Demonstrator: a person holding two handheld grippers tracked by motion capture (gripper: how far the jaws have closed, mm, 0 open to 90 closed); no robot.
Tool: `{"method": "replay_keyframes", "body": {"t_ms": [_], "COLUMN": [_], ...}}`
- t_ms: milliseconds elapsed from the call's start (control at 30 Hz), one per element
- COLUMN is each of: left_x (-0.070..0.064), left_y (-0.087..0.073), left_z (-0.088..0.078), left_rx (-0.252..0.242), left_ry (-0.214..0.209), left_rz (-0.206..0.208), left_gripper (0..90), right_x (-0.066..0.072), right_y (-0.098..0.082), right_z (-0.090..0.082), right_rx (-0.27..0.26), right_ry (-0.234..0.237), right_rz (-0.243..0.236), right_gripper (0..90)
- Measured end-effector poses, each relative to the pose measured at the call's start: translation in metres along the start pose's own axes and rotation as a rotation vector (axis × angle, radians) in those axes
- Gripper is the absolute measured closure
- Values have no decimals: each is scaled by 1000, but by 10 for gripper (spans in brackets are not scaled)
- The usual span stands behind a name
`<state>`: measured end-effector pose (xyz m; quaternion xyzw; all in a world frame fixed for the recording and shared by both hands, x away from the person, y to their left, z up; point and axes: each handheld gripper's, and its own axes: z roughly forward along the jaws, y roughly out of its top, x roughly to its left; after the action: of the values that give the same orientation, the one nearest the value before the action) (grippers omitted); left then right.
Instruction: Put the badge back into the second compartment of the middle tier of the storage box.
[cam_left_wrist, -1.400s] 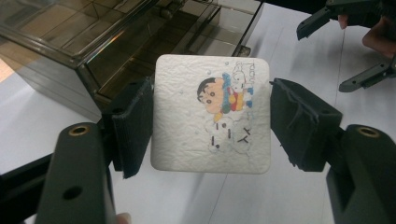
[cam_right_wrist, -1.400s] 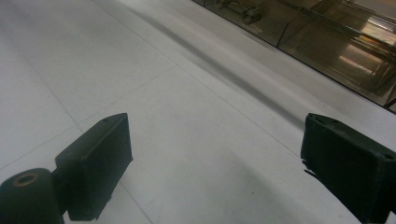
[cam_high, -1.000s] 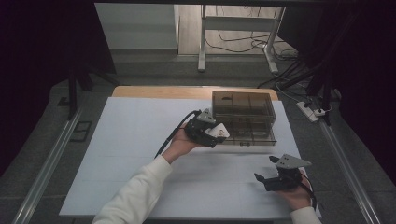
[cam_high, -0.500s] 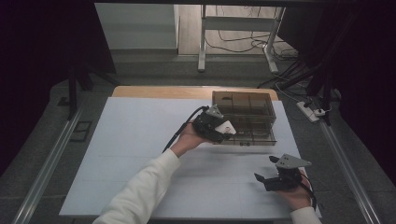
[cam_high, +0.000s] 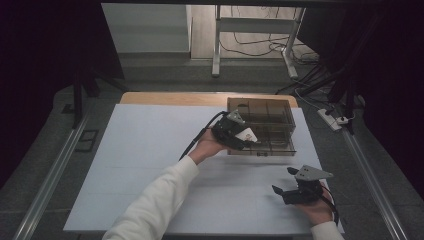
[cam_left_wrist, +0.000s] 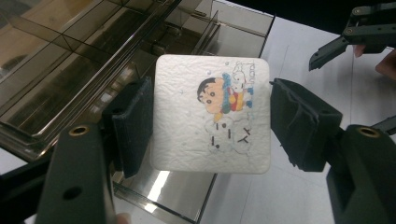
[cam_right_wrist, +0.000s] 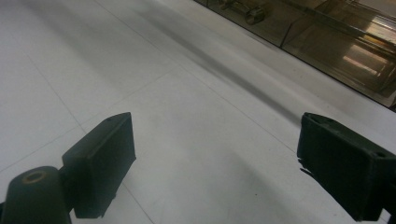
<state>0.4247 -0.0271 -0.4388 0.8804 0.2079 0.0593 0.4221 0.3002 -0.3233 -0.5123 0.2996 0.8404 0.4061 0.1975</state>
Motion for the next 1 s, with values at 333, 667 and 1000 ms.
{"method": "replay_keyframes", "body": {"t_ms": [333,667,1000], "left_x": [4,3,3], "left_y": [6,18,21], "left_z": [15,33,49], "left_rx": [12,31,41], "left_ry": [-15,-33,-45], "left_rz": [-6,11,14], "left_gripper": [325,326,325], "right_x": [0,-1,-1], "right_y": [0,0,0], "right_z": [0,0,0], "right_rx": [-2,-6,-5], "right_ry": [0,5,5], "right_rz": [2,2,2], "right_gripper": [113,113,113]}}
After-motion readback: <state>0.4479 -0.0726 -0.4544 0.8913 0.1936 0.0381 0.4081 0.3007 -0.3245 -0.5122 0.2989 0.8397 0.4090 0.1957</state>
